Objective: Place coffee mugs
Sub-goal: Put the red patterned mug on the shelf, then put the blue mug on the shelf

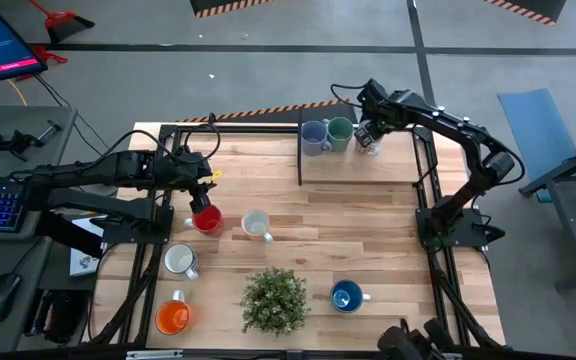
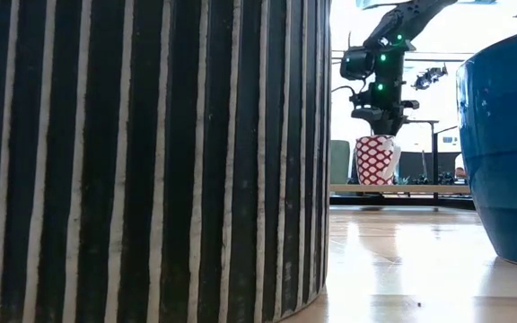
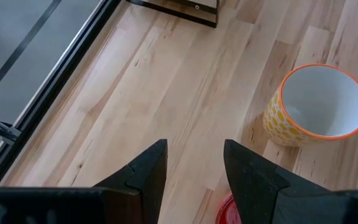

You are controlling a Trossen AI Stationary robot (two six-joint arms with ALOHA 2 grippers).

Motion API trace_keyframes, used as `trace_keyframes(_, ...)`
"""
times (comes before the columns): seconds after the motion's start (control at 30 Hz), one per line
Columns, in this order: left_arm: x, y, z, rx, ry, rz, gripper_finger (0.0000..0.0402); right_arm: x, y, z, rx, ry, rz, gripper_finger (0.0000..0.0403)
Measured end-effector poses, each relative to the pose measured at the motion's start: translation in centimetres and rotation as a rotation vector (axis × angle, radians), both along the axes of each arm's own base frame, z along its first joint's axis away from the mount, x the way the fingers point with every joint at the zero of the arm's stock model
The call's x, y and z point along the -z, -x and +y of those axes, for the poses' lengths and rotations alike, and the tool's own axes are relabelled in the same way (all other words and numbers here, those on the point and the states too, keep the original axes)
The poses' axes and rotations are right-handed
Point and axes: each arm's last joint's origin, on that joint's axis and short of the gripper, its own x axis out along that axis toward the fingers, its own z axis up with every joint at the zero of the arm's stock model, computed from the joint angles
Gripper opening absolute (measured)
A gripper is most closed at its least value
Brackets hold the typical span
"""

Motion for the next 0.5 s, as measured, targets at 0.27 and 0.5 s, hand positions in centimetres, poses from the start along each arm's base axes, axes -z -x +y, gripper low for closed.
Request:
trace_keyframes(0.27, 0.0, 0.0, 0.0, -0.019, 0.013, -0.008, 0.0147, -6.7, 0.7, 2.3, -0.043, -0.001, -0.254, 0.0113)
trace_keyframes(0.5, 0.0, 0.0, 0.0, -0.02, 0.014, -0.009, 0.0147, -11.6, 1.3, 9.4, -0.453, -0.363, -0.729, 0.0113)
